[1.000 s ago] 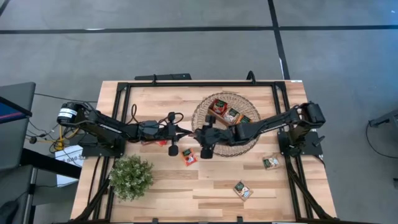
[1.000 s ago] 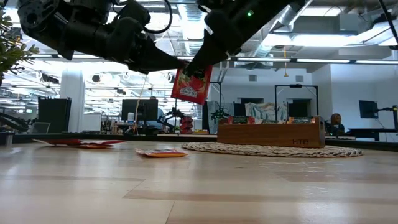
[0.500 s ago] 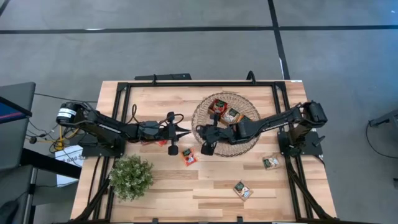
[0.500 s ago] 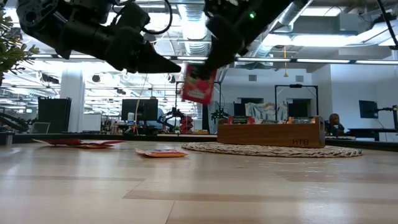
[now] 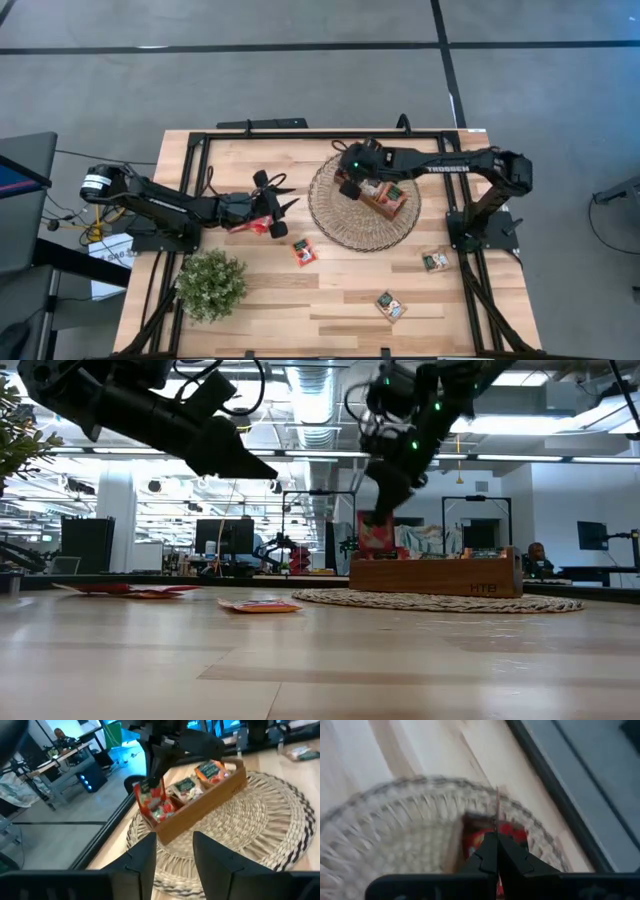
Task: Pick & Place Tea
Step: Put the red tea bag into the left section of the wooden organizer
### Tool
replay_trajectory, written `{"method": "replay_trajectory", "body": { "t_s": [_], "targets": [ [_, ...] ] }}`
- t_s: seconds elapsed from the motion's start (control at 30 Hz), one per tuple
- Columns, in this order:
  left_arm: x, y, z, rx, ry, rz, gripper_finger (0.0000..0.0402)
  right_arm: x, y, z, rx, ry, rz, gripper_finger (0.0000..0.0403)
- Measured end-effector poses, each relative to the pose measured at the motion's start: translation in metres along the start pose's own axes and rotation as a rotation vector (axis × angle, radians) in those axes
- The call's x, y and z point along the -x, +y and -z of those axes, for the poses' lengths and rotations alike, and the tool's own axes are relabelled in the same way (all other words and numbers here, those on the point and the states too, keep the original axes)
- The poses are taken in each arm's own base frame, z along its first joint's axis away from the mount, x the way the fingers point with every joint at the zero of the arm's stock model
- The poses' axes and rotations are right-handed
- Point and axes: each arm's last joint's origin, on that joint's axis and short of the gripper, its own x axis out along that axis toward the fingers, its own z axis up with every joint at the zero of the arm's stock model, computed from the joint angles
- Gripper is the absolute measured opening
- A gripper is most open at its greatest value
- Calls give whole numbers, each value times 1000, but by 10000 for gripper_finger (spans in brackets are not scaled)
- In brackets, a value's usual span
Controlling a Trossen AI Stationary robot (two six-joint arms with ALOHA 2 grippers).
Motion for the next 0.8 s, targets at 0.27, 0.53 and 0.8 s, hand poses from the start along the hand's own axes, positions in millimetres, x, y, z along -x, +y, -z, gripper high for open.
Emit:
{"method": "replay_trajectory", "body": {
  "t_s": [0.27,0.53,0.8],
  "targets": [
    [0,-1,3,-15,26,3,119,-12,-3,17,-12,37,-44,0],
    [0,-1,3,-14,25,3,119,-6,5,16,1,19,-62,0],
    [0,-1,3,-10,25,3,119,-14,-6,20,-100,61,-61,0]
  ]
}}
